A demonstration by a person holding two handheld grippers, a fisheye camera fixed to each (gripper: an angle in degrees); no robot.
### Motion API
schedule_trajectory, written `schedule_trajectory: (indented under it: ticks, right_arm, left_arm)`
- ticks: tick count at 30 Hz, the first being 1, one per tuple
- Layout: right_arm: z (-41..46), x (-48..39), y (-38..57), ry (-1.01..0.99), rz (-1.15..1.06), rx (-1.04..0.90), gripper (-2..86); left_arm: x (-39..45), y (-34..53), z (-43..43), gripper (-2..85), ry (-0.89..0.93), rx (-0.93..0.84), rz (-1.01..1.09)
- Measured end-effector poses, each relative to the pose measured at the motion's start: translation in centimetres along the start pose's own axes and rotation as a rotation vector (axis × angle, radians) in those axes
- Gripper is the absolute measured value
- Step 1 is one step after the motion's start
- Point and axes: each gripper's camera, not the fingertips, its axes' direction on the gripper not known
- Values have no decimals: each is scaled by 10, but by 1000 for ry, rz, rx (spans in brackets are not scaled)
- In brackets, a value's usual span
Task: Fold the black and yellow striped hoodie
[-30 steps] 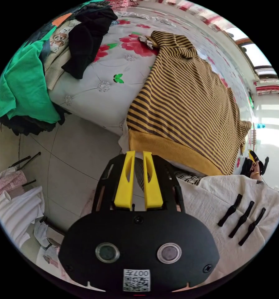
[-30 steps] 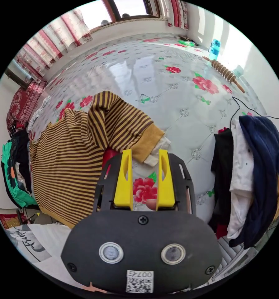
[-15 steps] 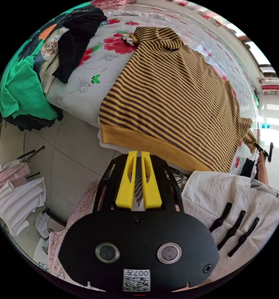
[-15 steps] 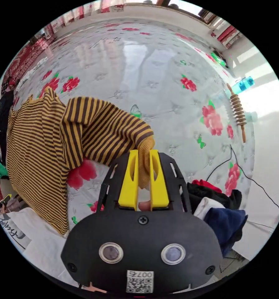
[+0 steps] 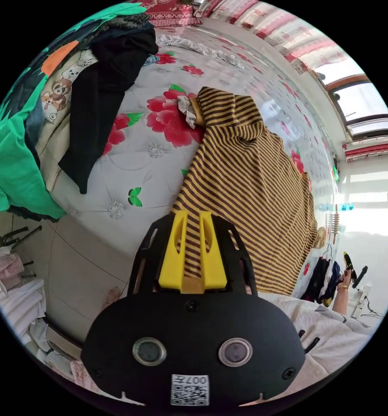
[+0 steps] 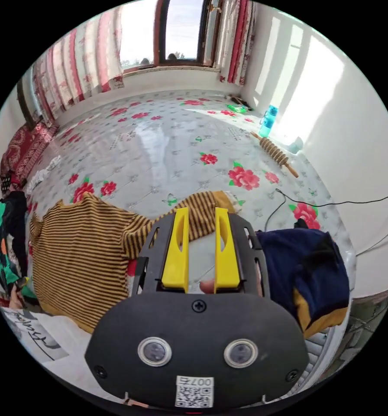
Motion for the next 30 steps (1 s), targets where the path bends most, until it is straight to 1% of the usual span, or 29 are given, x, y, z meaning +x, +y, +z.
schedule_trajectory:
  ticks: [1,3,4,6,7,9,10,12,13,14,15,18,19,20,22,25,27,29,30]
  right_arm:
    - [5,-15,9,-43,-10,-11,81]
    - [27,-79,45,-195,-99,-87,77]
    - [34,-96,53,-222,-119,-116,77]
    - [62,-165,82,-283,-215,-247,74]
    - [69,-181,88,-288,-240,-279,73]
    - [93,-241,105,-272,-354,-402,70]
    - [98,-254,108,-264,-384,-427,69]
    - [120,-296,118,-178,-517,-547,65]
    - [127,-304,121,-149,-538,-584,64]
    - [141,-316,127,-84,-558,-669,62]
    - [139,-324,126,-44,-547,-624,61]
    - [145,-331,122,2,-490,-635,57]
    - [146,-331,121,1,-478,-636,56]
    - [147,-329,118,-9,-455,-645,55]
    - [151,-325,112,-34,-402,-664,53]
    - [156,-320,105,-56,-343,-686,50]
    - [159,-321,103,-53,-355,-699,49]
    - [160,-321,103,-52,-349,-702,48]
    - [160,-322,104,-52,-345,-700,48]
  left_arm:
    - [-7,-20,0,62,6,11,3]
    - [-17,-49,2,71,29,23,-1]
    - [-23,-68,4,77,46,31,-8]
    - [-33,-95,9,83,72,37,-23]
    - [-39,-112,14,87,79,36,-33]
    - [-45,-137,22,93,76,24,-38]
    - [-48,-151,28,98,64,14,-39]
    - [-52,-171,38,103,53,-4,-40]
    - [-54,-180,43,107,47,-8,-45]
    - [-54,-187,45,106,23,-17,-51]
    - [-53,-190,45,102,6,-10,-42]
    - [-42,-200,47,80,-77,-2,39]
    - [-37,-202,49,62,-144,-9,76]
    - [-33,-204,50,26,-172,-3,132]
    - [-34,-210,51,1,-93,-14,172]
    - [-53,-225,37,-8,5,-1,113]
    - [-67,-233,12,-9,53,76,76]
    - [-81,-241,-39,-9,88,223,52]
    - [-84,-242,-54,-9,96,265,52]
